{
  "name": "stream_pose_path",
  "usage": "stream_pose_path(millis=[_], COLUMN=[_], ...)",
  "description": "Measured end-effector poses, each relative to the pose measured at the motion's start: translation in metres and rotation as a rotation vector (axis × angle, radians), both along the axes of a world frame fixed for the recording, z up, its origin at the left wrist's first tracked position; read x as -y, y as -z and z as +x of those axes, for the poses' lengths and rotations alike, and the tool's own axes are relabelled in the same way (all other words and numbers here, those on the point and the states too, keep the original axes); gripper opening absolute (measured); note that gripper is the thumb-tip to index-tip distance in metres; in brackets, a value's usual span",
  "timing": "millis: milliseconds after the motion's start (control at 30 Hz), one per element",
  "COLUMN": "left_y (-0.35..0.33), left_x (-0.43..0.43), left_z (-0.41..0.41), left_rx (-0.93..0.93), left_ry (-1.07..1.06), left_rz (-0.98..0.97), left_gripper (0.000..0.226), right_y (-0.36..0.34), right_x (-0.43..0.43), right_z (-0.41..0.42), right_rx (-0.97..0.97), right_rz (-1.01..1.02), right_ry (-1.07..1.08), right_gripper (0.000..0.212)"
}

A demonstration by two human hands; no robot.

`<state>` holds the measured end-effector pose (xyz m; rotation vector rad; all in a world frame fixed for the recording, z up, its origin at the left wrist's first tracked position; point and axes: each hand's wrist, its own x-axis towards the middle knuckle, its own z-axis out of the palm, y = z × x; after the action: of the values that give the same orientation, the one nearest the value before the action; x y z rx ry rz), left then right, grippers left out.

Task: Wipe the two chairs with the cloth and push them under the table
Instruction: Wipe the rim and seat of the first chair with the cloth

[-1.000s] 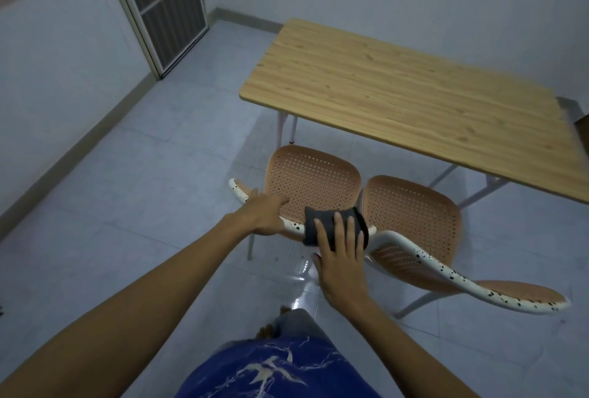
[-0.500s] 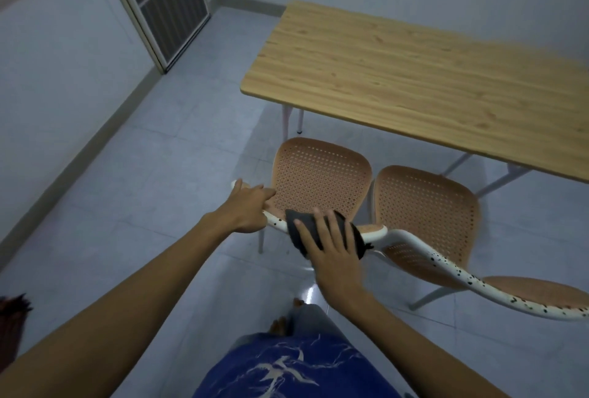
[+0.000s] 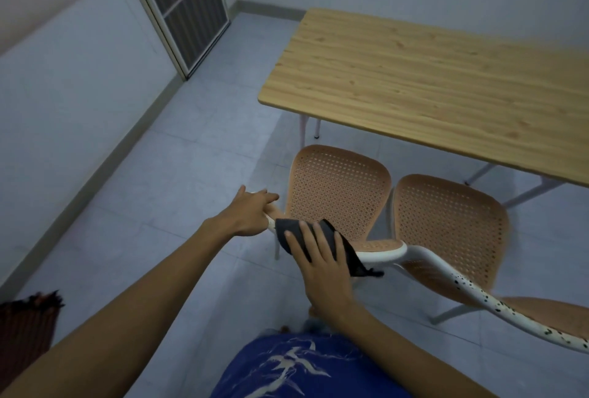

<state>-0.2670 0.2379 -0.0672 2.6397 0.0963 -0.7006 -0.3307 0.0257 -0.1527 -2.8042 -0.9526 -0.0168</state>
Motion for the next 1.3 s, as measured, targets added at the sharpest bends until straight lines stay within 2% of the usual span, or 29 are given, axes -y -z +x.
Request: stream_pose_path(millis=[67, 267, 400, 533, 667, 767, 900, 1000, 1133, 1200, 1300], left_y=[0.002, 0.011, 0.015, 0.022, 0.037, 0.048, 0.055, 0.056, 0.06, 0.062, 0.064], left_x=[-0.004, -0.027, -0.045, -0.071, -0.085, -0.087, -0.09, -0.092, -0.096, -0.097, -0.099], left_z=[0.001, 0.006, 0.012, 0.025, 0.032, 0.03, 0.02, 0.02, 0.023, 0.024, 0.024], left_rx=[-0.014, -0.005, -0.003, -0.108, -0.17, -0.187, -0.182, -0.211, -0.245, -0.243, -0.247], left_ry=[0.01, -0.121, -0.171, -0.23, -0.265, -0.28, -0.233, -0.297, -0.338, -0.329, -0.311], left_rz=[-0.027, -0.203, -0.288, -0.443, -0.505, -0.56, -0.604, -0.632, -0.66, -0.711, -0.815], left_gripper=[0.065, 0.074, 0.069, 0.064, 0.057, 0.04, 0.066, 0.087, 0.103, 0.106, 0.089], right_y=[-0.003, -0.002, 0.001, 0.001, 0.002, 0.006, 0.004, -0.001, 0.004, 0.004, 0.003], right_x=[-0.022, -0.038, -0.035, -0.077, -0.097, -0.095, -0.106, -0.134, -0.161, -0.16, -0.152], right_z=[0.014, 0.022, 0.007, 0.016, 0.024, 0.011, -0.01, 0.012, 0.041, 0.04, 0.019], right_rx=[-0.011, -0.032, 0.016, -0.008, -0.021, 0.043, 0.05, 0.01, -0.063, -0.063, -0.019], right_rz=[-0.003, 0.013, 0.028, 0.023, -0.001, -0.044, -0.057, -0.051, -0.035, -0.013, -0.022], right_ry=[-0.021, 0.145, 0.183, 0.176, 0.252, 0.354, 0.394, 0.368, 0.37, 0.408, 0.453], right_gripper=[0.092, 0.064, 0.074, 0.079, 0.075, 0.071, 0.071, 0.066, 0.059, 0.052, 0.056])
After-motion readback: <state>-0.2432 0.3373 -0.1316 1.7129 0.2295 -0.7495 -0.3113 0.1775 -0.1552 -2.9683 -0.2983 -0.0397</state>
